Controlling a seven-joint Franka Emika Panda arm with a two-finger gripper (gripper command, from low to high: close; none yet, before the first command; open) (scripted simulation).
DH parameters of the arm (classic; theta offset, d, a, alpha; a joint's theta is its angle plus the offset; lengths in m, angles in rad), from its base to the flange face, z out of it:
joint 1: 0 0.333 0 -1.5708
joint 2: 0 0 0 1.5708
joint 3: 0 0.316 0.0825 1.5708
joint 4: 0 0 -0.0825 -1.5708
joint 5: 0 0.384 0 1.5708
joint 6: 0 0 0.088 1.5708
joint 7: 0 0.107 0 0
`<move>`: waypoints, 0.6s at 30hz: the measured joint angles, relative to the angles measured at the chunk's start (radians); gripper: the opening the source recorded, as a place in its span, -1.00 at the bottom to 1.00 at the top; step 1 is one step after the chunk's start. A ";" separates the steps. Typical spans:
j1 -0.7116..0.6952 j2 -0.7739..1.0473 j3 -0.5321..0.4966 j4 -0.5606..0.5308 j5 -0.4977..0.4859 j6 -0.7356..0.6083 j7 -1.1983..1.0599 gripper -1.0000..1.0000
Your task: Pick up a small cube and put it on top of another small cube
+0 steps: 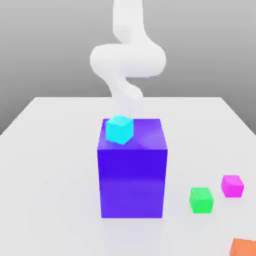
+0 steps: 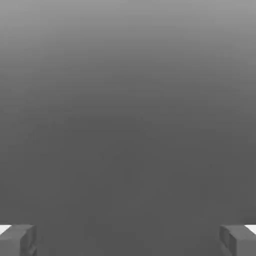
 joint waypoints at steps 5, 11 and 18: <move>0.138 0.187 0.030 -0.073 0.027 0.100 -0.162 0.00; 0.279 0.404 0.093 -0.157 0.050 0.216 -0.345 0.00; 0.428 0.658 0.197 -0.256 0.014 0.353 -0.513 0.00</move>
